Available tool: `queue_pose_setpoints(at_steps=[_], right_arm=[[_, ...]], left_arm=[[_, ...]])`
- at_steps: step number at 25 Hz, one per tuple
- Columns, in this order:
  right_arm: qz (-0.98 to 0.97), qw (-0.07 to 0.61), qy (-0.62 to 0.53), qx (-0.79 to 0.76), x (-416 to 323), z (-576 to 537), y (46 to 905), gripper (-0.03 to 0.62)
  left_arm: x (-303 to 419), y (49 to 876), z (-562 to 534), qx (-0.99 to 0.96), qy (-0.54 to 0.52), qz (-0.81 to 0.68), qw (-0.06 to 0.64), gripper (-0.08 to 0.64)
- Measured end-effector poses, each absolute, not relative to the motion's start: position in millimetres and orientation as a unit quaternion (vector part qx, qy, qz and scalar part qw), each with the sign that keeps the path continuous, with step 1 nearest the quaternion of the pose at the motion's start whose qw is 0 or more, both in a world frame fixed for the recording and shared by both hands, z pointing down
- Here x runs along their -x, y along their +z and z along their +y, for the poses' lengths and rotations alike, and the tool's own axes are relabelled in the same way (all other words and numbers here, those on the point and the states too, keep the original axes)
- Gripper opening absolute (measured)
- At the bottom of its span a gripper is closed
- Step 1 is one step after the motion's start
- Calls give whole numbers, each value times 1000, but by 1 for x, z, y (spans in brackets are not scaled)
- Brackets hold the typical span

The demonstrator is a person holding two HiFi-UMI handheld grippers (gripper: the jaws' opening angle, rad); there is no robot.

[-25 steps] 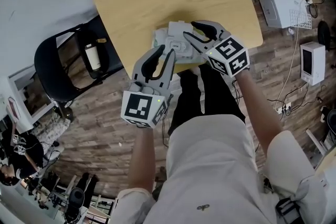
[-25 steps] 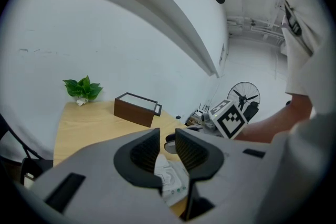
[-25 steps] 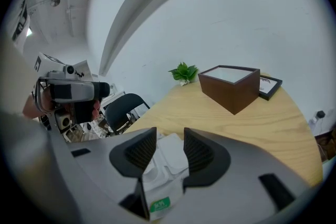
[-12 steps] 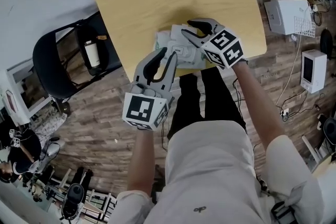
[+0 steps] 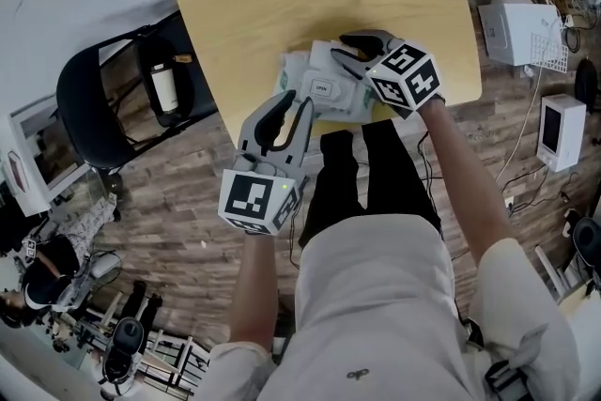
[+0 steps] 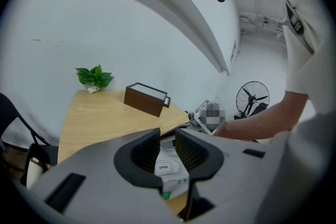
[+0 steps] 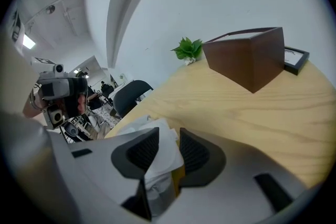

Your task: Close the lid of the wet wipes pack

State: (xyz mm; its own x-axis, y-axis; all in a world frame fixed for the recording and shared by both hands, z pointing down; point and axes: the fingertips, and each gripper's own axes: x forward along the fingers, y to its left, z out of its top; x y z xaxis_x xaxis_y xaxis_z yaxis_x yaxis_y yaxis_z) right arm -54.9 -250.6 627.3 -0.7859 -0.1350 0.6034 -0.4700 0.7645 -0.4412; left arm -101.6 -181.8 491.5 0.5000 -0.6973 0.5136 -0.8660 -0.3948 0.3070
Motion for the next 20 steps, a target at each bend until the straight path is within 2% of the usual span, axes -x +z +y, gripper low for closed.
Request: queue_pose_setpoints(at_steps=[5, 20], right_arm=[[-896, 280, 296, -173, 54, -252, 628, 94], [-906, 289, 251, -179, 52, -252, 606, 72]], left_arm=[[103, 495, -178, -815, 151, -483, 284, 84], [103, 497, -160, -811, 141, -488, 292, 84]])
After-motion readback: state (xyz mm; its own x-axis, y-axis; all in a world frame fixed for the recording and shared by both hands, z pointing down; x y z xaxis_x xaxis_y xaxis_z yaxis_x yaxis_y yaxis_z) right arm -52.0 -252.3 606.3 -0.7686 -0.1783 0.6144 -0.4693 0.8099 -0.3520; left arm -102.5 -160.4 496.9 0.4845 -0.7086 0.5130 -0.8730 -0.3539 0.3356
